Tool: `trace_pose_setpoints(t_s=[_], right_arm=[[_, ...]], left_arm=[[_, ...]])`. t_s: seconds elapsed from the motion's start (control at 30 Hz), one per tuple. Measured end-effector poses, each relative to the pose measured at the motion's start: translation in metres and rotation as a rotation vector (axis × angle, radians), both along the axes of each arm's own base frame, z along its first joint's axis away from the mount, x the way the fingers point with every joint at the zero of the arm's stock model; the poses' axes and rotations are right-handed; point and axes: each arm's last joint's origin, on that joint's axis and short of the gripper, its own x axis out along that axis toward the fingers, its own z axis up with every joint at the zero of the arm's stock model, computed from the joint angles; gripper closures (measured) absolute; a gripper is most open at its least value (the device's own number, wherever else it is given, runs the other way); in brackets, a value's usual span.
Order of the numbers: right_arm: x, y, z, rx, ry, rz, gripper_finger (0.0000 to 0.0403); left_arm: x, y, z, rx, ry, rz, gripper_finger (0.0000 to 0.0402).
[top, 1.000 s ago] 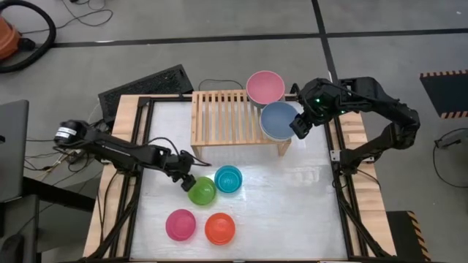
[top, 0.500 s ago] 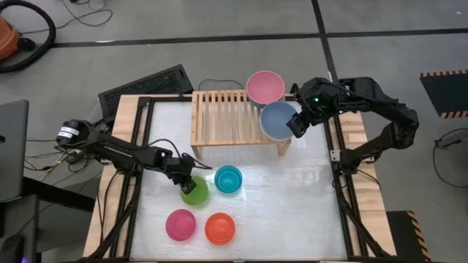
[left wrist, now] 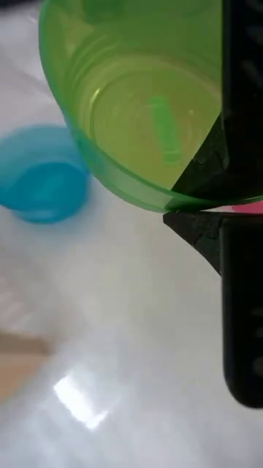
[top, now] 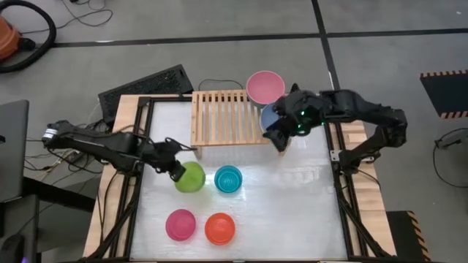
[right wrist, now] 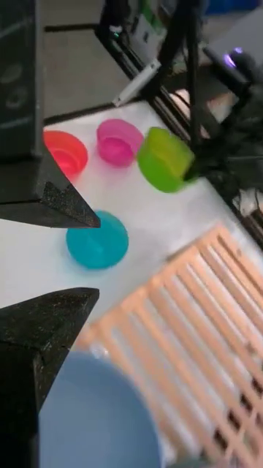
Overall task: Place and stack bowls onto a shelf
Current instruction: Put the small green bowl on the shelf
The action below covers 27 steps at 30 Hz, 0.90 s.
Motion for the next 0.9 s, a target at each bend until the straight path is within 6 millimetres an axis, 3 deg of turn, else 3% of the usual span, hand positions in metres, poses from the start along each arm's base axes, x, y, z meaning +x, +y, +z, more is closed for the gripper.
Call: trace_pose_setpoints(t_s=[0.17,0.3,0.53,0.77,0.9], right_arm=[[0.029,0.016,-0.006,-0.024,-0.068,0.026,0.0235],[0.057,0.027,-0.018,-0.117,-0.087,0.024,0.0235],[0.102,0.039,-0.041,-0.256,-0.149,-0.071,0.0235],[0.135,0.042,-0.06,-0.374,-0.197,-0.153,0.0235],[0.144,0.047,-0.057,-0.439,-0.253,-0.178,0.0235]], left_arm=[[-0.009,0.006,0.039,0.115,-0.034,0.087,0.0401],[-0.011,0.009,0.055,0.217,-0.037,0.148,0.0401],[-0.006,0.013,0.054,0.363,-0.013,0.246,0.0401],[0.015,0.014,0.05,0.501,-0.046,0.303,0.0401],[0.027,0.013,0.057,0.535,-0.096,0.288,0.0401]])
